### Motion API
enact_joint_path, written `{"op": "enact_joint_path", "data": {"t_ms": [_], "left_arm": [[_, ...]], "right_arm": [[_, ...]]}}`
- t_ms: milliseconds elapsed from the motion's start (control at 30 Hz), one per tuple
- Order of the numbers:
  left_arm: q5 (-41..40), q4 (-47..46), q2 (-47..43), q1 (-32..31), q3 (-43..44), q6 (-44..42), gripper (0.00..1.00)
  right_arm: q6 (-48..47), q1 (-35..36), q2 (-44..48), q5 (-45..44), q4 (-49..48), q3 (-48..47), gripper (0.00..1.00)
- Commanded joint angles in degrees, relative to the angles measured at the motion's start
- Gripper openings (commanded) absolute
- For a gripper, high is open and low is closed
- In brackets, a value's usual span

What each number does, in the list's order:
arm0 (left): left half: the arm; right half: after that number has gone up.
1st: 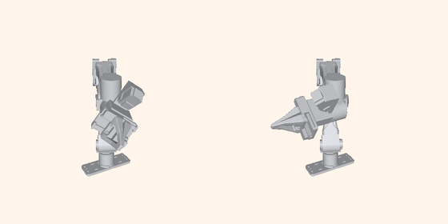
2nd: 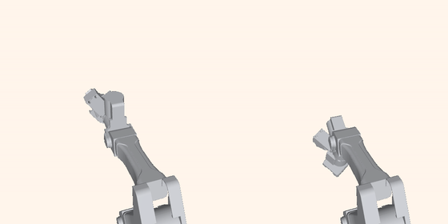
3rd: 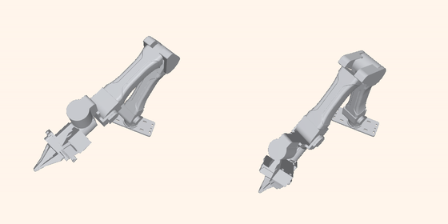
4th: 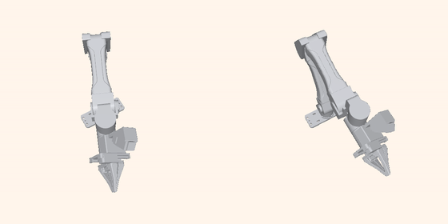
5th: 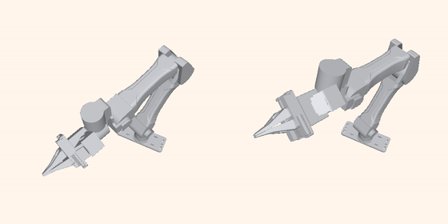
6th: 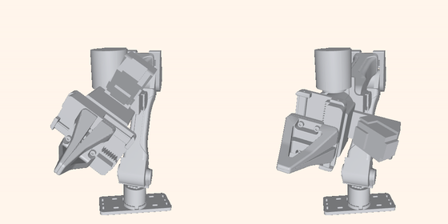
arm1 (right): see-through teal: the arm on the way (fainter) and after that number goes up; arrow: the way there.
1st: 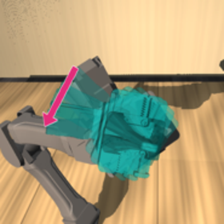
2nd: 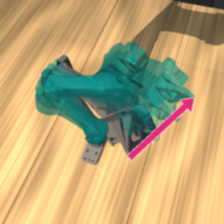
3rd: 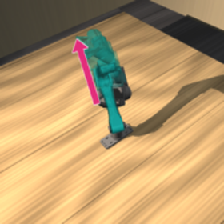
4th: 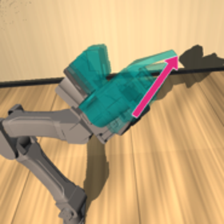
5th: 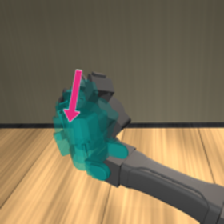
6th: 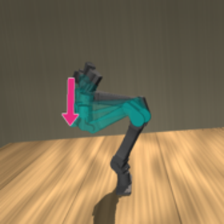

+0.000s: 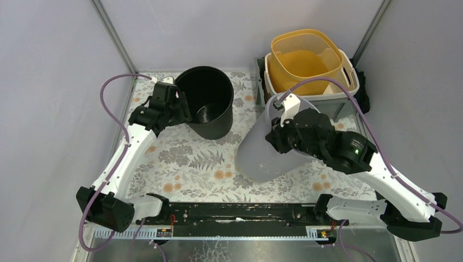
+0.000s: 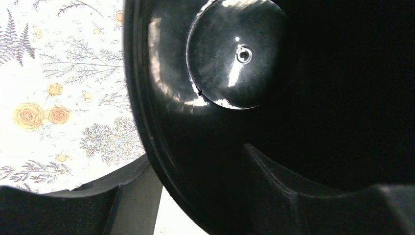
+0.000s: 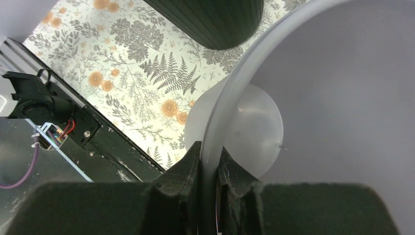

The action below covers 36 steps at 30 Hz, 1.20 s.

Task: Turn the large container upside down
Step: Place the container at the center of the board.

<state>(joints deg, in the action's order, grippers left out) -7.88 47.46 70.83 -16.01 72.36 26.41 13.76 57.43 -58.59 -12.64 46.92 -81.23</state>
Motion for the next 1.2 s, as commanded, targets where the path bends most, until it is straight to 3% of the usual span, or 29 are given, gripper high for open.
{"op": "enact_joint_path", "data": {"t_ms": [0, 333, 667, 1067, 1167], "left_arm": [[2.0, 0.8, 0.9, 0.3, 2.8, -0.8, 0.65], [4.0, 0.4, 2.5, 0.3, 5.0, -1.1, 0.66], [6.2, 0.4, 2.6, 0.3, 5.9, -1.8, 0.71], [6.5, -0.3, 4.3, 0.3, 7.6, -2.2, 0.76], [6.7, -0.3, 4.9, 0.3, 8.4, -2.1, 0.76]], "right_arm": [[-1.2, 0.3, -0.3, -4.6, -4.8, -0.4, 0.0], [0.9, 0.4, -3.7, -14.2, -0.6, 1.8, 0.0], [5.4, 0.3, -8.7, -27.3, 10.3, -2.0, 0.0], [6.2, 0.3, -10.5, -26.9, 9.4, -1.3, 0.0], [6.2, 0.3, -10.3, -26.6, 9.6, -1.6, 0.09]]}}
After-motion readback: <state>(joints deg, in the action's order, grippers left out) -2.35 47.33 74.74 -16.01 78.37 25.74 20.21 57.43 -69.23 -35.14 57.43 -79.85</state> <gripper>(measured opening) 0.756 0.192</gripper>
